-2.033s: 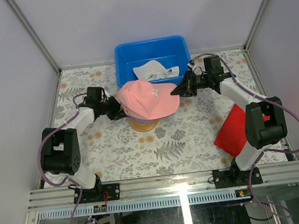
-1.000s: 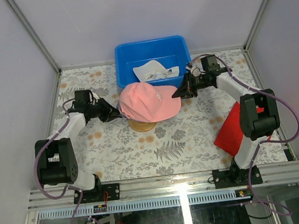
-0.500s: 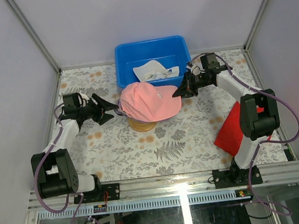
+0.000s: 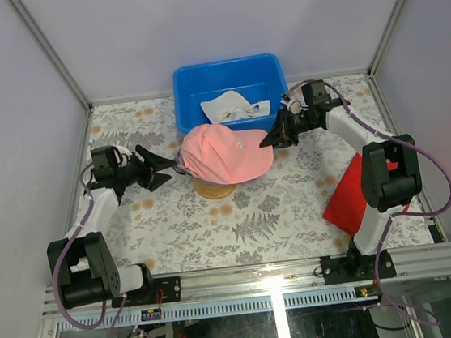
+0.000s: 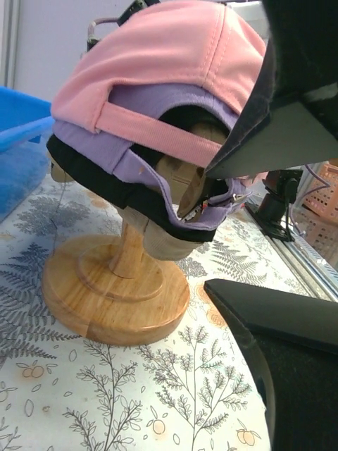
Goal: Stack the hats
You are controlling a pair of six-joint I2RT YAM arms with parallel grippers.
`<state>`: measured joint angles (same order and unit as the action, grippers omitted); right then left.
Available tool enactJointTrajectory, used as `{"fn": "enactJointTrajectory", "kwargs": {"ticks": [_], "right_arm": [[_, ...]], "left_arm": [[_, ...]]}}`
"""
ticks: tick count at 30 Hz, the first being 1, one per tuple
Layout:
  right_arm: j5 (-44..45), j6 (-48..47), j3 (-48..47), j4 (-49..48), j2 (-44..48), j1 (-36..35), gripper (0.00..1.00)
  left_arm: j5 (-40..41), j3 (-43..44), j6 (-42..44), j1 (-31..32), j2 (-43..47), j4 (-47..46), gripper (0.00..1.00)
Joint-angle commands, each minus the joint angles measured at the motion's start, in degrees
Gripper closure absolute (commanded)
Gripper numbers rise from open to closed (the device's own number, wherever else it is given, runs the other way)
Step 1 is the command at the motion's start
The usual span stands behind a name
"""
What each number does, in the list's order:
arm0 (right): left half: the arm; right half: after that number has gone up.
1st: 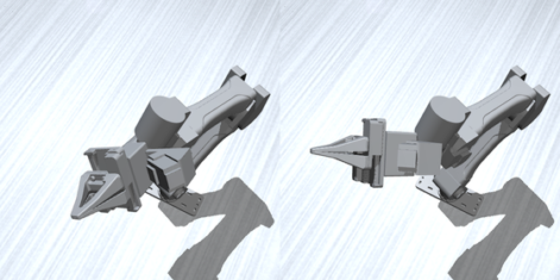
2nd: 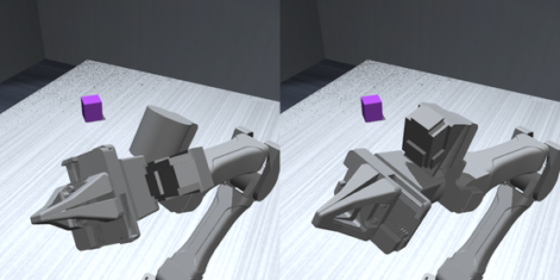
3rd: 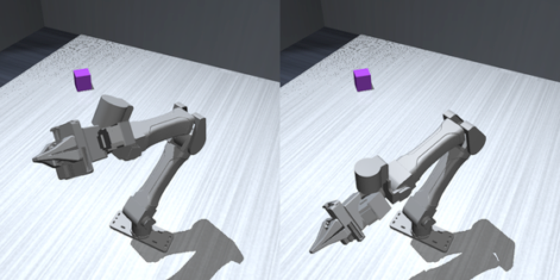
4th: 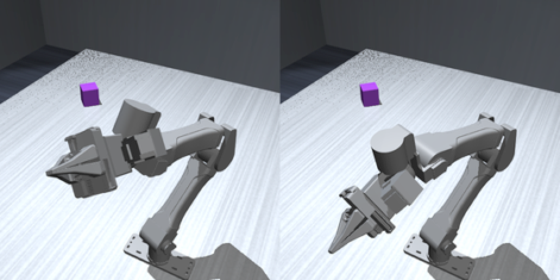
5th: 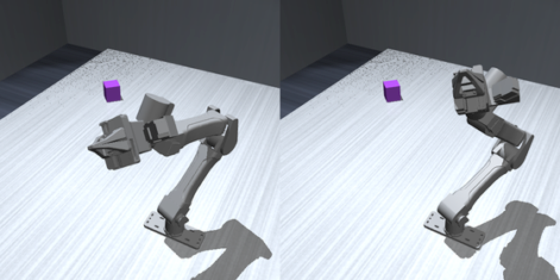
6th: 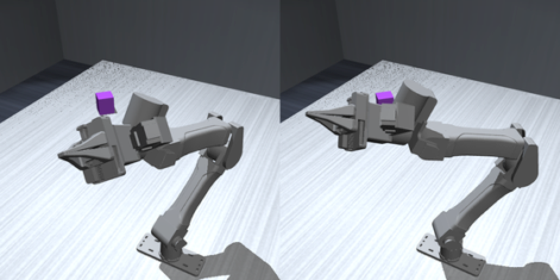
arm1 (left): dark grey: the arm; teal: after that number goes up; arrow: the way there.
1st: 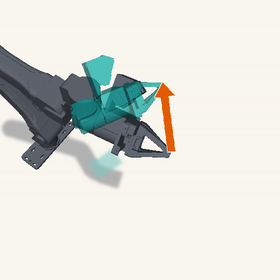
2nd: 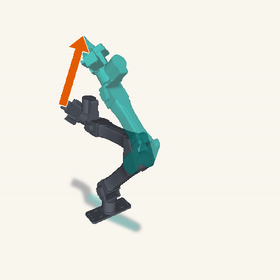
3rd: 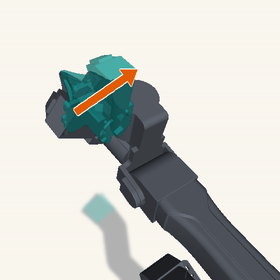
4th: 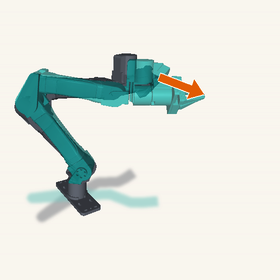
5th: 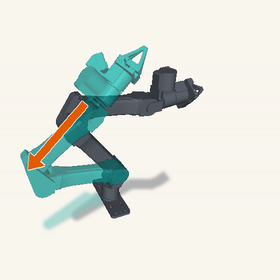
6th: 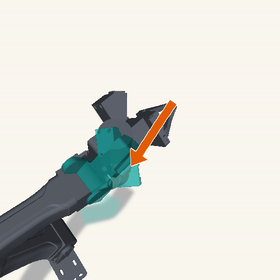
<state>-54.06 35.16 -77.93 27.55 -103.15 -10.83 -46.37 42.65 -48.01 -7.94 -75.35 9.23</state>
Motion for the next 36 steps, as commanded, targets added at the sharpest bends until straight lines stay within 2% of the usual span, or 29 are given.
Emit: {"fn": "enactJointTrajectory", "kwargs": {"ticks": [1,4,7,15,25,36], "right_arm": [[8.8,-2.1,-0.2,4.6,-1.4,-0.8,1.00],[8.8,-2.0,-0.1,4.5,-1.5,-0.9,1.00],[8.7,-2.0,0.0,4.3,-1.6,-1.0,1.00],[8.5,-1.7,0.7,3.8,-1.5,-1.1,1.00],[8.4,-1.6,1.4,3.2,-1.1,-1.1,1.00],[8.0,-1.5,1.4,3.2,-1.1,-1.1,1.00]], "left_arm": [[-2.7,1.6,0.1,-2.1,2.6,-1.1,0.45],[-3.5,2.3,-0.7,-2.5,3.0,-1.2,0.55],[-4.0,3.8,-1.6,-2.5,3.0,-1.6,0.61],[-4.4,4.4,-3.5,-2.0,2.0,-3.1,0.63],[-2.0,4.8,-5.5,3.9,0.7,-5.5,0.63],[-0.3,4.3,-6.0,5.3,-0.4,-6.5,0.63]]}}
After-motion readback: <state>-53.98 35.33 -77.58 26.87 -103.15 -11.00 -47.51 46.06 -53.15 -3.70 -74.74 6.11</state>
